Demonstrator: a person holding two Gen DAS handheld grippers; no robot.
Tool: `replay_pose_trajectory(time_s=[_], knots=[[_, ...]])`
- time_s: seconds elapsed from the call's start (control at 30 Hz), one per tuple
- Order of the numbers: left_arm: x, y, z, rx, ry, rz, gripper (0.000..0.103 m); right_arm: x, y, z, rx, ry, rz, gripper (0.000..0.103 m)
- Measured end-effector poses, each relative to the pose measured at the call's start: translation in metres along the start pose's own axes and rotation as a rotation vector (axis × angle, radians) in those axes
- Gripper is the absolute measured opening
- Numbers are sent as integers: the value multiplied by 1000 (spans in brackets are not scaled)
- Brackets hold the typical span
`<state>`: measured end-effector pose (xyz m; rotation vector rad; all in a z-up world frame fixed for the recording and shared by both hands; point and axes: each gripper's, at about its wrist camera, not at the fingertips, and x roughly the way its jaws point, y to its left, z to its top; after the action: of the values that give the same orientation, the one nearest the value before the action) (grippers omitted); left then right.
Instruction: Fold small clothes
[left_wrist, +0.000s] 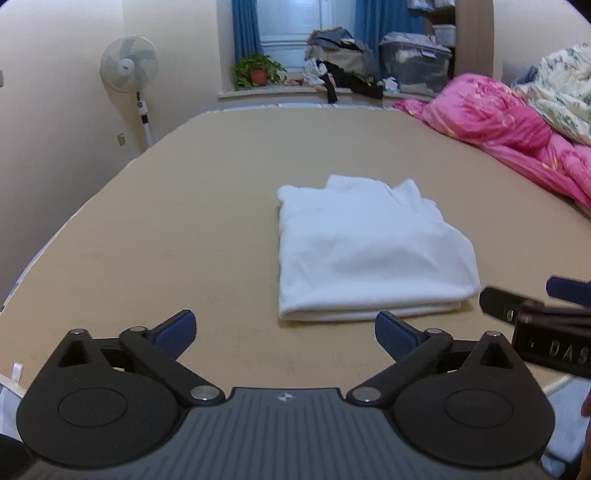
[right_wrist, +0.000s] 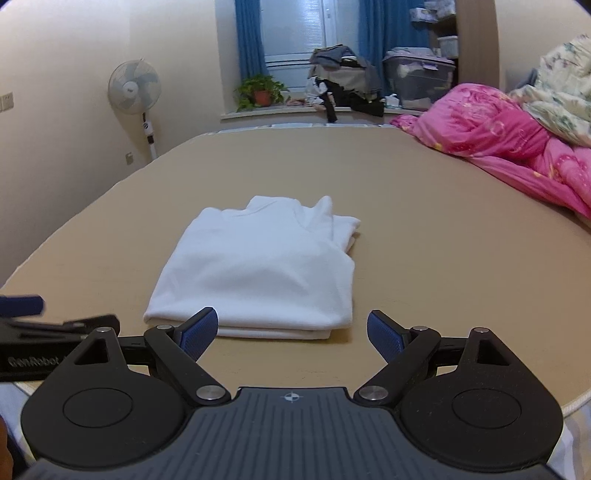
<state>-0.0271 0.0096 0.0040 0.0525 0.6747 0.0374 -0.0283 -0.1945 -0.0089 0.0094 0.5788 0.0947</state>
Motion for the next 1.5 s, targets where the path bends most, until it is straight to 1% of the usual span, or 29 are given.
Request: replay_pose_trajectory(time_s=[0.17,0.27,0.37,0.57,1.5], knots=[[0,2,1,-8,11,-23,102,1,3,1,9,-1,9,92],[-2,2,1,-5,7,-16,102,-1,6,1,-1,-14,15,94],[-3,5,3,-23,10,-24,102,-4,9,1,-16,-23,17,94],[-6,6,2,-27,2,-23,102,-5,10,1,-16,-26,18,96],[-2,9,1,-23,22,-20,102,-5,15,1,-27,-21,5,97]])
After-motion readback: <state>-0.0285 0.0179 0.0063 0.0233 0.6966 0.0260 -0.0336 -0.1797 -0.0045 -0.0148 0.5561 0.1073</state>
